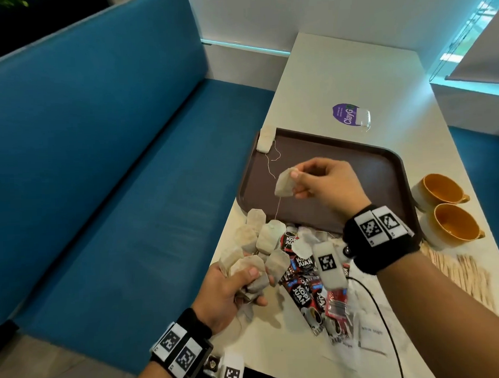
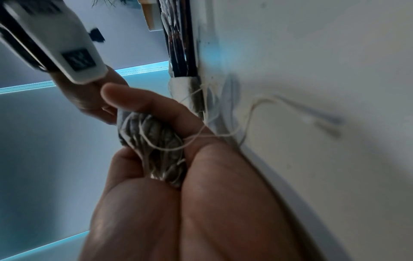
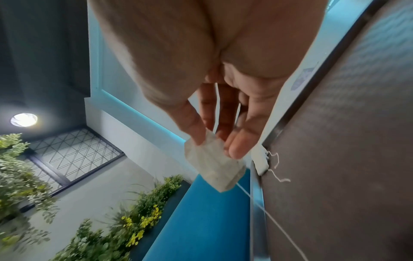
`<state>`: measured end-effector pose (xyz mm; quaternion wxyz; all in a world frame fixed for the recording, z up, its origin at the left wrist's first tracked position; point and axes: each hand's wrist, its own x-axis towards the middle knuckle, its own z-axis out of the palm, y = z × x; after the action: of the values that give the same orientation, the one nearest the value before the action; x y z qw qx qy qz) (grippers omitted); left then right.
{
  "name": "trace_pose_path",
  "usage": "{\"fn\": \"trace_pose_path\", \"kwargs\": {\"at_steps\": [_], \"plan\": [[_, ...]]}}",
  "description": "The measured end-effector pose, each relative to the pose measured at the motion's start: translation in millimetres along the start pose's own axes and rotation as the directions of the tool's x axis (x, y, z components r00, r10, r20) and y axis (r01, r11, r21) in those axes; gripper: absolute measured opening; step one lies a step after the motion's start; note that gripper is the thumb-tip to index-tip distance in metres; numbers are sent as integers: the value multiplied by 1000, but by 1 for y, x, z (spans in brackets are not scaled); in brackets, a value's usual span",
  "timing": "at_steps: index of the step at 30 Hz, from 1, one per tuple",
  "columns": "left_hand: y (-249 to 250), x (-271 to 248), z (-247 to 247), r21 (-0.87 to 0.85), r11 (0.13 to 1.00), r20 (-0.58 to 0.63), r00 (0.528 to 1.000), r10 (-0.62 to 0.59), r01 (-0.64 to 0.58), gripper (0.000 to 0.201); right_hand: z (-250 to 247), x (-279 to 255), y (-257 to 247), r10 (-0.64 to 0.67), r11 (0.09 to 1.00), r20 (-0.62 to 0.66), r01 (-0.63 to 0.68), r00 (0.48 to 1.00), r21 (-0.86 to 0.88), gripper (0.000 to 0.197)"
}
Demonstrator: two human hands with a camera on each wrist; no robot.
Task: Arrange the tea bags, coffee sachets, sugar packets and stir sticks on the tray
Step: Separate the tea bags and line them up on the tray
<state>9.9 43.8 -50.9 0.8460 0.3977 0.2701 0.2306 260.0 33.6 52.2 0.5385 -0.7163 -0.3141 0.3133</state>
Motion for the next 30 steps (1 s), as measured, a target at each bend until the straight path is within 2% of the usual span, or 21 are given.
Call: {"fn": "trace_pose_path", "kwargs": {"at_steps": [2,7,10,11,13,15,17,22,25,30], "plan": [[0,-1,-1,14,1000,2,1000,-3,3,15,-2,27,-5,-40,999,-52,39,998,-16,2],[0,2,-2,-46,998,22,998,-53,54,38,-5,99,-3,-100,980,-210,59,973,-191,5],[0,3,-4,-33,996,19,997,-80,80,38,2,129,3,-80,963,-201,23,976,-269,9],[1,4,-4,-17,996,17,996,-84,84,37,6,135,5,-49,960,-169,0,984,-282,9],[5,4,-5,8,996,22,996,-89,89,33,17,143,7,63,965,-18,-65,998,-253,9],[7,5,-5,6,995,37,994,-102,102,29,29,148,10,190,960,155,-150,969,-238,21],[9,6,-5,13,994,37,993,-111,111,27,39,156,14,235,953,192,-187,953,-237,23],[13,6,-4,159,987,6,999,-36,34,17,50,189,32,205,925,13,-190,979,-329,12],[15,7,-6,264,963,-14,999,-48,50,12,51,199,35,192,912,-37,-192,981,-363,10],[8,9,-12,290,955,-25,997,-67,71,27,50,206,44,32,910,-63,-55,998,-411,22]]}}
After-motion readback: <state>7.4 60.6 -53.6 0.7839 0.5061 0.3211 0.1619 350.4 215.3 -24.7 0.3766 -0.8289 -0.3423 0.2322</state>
